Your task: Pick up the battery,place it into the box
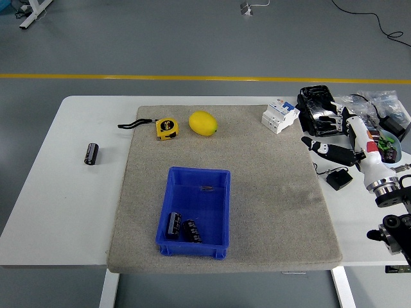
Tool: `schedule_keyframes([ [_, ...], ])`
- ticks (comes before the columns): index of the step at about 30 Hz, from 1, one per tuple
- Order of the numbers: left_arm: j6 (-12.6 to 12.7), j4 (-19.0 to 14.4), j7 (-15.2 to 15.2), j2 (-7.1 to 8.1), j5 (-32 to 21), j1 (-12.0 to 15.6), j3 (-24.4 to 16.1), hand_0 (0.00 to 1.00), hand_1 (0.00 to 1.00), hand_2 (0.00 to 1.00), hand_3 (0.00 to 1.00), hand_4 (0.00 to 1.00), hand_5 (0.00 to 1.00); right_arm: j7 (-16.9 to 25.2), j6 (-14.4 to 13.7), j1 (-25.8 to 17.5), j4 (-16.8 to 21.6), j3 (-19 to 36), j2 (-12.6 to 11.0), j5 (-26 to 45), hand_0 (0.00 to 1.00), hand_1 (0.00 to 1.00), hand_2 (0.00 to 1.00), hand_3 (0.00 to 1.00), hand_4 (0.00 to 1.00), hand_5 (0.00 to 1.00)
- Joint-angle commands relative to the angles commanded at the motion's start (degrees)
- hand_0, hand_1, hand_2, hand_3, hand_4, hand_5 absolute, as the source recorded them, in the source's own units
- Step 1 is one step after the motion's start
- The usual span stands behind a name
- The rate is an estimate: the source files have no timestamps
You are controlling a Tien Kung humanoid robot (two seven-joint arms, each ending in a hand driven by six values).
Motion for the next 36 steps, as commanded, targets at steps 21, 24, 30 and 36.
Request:
schedule_keyframes([
  [21, -0.05, -0.07, 1.12, 0.04, 2.67, 0.49, -1.33, 0.717, 0.627, 0.68, 0.725, 0.68, 0.823, 0.39, -0.45, -4.18, -2.27, 2.05, 2.42, -0.14, 0.655, 0.688, 0.796, 0.834, 0.967, 0.302],
  [24, -0.06, -0.06, 1.06, -0.01, 2.65, 0.4, -1.29, 0.717, 0.624, 0.681, 0.725, 0.677, 0.823, 0.37, -0.44, -4.35, -2.41, 2.61, 2.42, -0.3, 0.655, 0.684, 0.795, 0.833, 0.968, 0.302],
  [30, -0.13, 0.09, 0.37, -0.14, 1.58, 0.33, -0.89, 0.716, 0.624, 0.681, 0.725, 0.674, 0.823, 0.27, -0.36, -4.61, -3.29, 3.97, 2.51, -0.09, 0.656, 0.685, 0.795, 0.83, 0.97, 0.305],
  [36, -0.08, 0.14, 0.16, -0.37, 0.86, 0.4, -0.55, 0.717, 0.624, 0.682, 0.726, 0.674, 0.824, 0.15, -0.22, -5.6, -3.67, 4.47, 2.8, -0.31, 0.655, 0.685, 0.795, 0.83, 0.97, 0.309],
])
